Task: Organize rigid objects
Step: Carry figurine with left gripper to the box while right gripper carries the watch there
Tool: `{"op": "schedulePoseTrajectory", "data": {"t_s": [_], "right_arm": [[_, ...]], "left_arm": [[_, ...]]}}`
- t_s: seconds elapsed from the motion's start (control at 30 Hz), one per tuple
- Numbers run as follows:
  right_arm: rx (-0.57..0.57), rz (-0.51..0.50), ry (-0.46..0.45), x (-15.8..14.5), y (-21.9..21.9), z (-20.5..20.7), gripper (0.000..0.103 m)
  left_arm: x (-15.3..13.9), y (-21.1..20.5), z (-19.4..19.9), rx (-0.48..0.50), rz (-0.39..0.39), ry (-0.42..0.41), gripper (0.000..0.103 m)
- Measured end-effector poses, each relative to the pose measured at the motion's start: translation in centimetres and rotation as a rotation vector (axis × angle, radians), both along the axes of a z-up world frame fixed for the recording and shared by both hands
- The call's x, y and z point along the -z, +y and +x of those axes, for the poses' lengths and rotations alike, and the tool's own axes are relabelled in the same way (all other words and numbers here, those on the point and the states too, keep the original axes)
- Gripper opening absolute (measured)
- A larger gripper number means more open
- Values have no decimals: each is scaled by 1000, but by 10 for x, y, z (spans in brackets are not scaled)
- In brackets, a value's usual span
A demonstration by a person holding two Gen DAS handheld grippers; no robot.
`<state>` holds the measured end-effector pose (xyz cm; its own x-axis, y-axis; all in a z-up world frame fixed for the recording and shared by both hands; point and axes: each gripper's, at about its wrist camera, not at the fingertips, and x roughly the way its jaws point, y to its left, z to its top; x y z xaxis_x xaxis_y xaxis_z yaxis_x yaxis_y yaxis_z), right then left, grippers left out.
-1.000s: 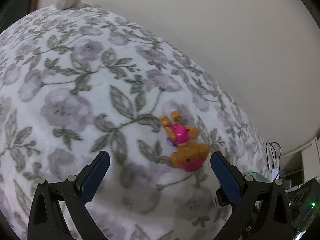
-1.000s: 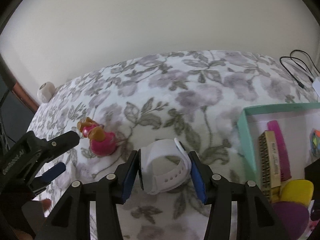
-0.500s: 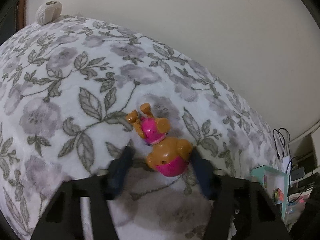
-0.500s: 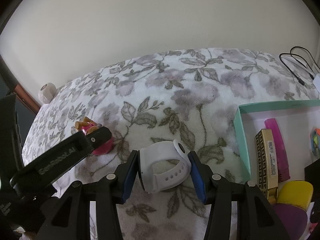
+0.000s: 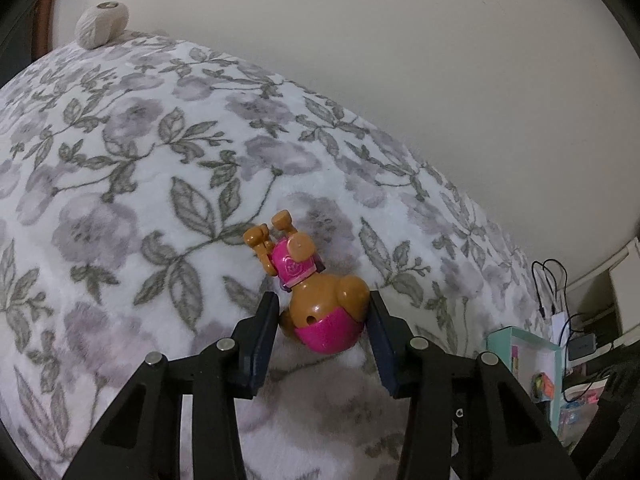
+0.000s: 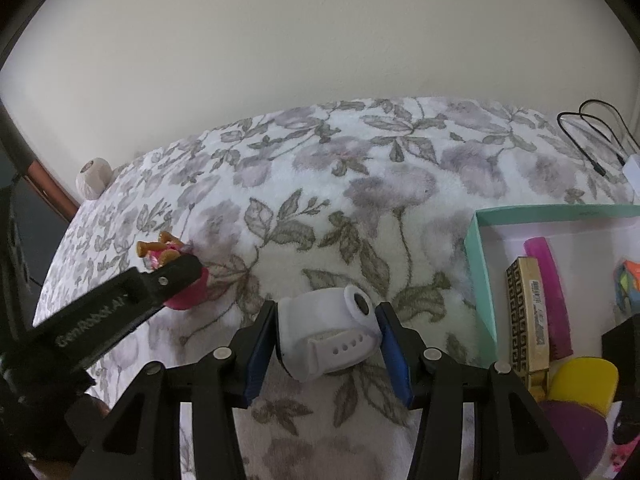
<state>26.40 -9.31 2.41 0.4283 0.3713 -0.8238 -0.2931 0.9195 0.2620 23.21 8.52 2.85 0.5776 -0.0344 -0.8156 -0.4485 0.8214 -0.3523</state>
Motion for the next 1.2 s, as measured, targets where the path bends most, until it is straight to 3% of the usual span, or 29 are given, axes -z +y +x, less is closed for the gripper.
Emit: {"op": "schedulePoseTrajectory", "data": {"t_s": [0.43, 0.7, 0.9, 1.2], "right_arm": [[21, -19, -32, -53, -31, -36, 51], [77, -24, -65, -85, -64, -61, 51], [115, -35, -98, -106, -83, -80, 52], [199, -45, -90, -108, -125, -106, 52]], "left_arm": [[-61, -23, -39, -15, -56, -57, 46], [-99, -54, -65, 39, -9, -98, 46], [-110, -77, -84, 94, 37, -108, 46], [-120, -112, -112, 165, 64, -124, 46]]}}
